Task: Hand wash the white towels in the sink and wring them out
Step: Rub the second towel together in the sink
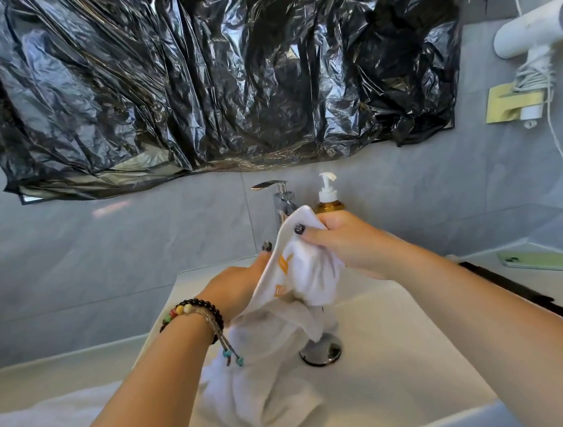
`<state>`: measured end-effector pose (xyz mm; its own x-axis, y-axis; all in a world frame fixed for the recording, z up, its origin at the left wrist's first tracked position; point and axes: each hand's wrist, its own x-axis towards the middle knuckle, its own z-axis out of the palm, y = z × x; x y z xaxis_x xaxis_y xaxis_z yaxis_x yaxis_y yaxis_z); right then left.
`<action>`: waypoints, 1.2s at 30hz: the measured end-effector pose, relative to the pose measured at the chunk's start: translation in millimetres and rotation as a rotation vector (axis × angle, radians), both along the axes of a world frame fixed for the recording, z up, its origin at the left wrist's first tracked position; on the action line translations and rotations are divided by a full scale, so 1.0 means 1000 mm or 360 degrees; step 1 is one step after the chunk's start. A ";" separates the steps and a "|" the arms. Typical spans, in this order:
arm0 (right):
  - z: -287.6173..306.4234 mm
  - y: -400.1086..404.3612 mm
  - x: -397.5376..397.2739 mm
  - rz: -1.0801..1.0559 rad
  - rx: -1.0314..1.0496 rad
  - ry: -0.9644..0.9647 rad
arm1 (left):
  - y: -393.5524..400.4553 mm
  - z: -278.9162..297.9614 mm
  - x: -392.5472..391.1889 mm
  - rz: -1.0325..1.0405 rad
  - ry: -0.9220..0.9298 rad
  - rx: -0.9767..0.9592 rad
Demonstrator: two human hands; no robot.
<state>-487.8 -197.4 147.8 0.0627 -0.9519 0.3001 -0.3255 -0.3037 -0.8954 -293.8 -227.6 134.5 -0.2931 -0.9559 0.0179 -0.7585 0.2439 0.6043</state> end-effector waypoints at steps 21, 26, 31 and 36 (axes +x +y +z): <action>0.049 -0.037 -0.052 -0.0555 0.0300 -0.0661 | 0.020 -0.002 -0.025 -0.0268 0.1569 0.0610; 0.059 -0.073 -0.052 -0.0575 0.0356 -0.0763 | 0.017 -0.008 -0.026 -0.0166 0.1656 0.0703; 0.063 -0.088 -0.047 -0.0398 0.0361 -0.0955 | 0.011 -0.012 -0.024 -0.0108 0.1638 0.0696; 0.063 -0.097 -0.049 -0.0410 0.0366 -0.1028 | 0.006 -0.017 -0.025 -0.0070 0.1597 0.0705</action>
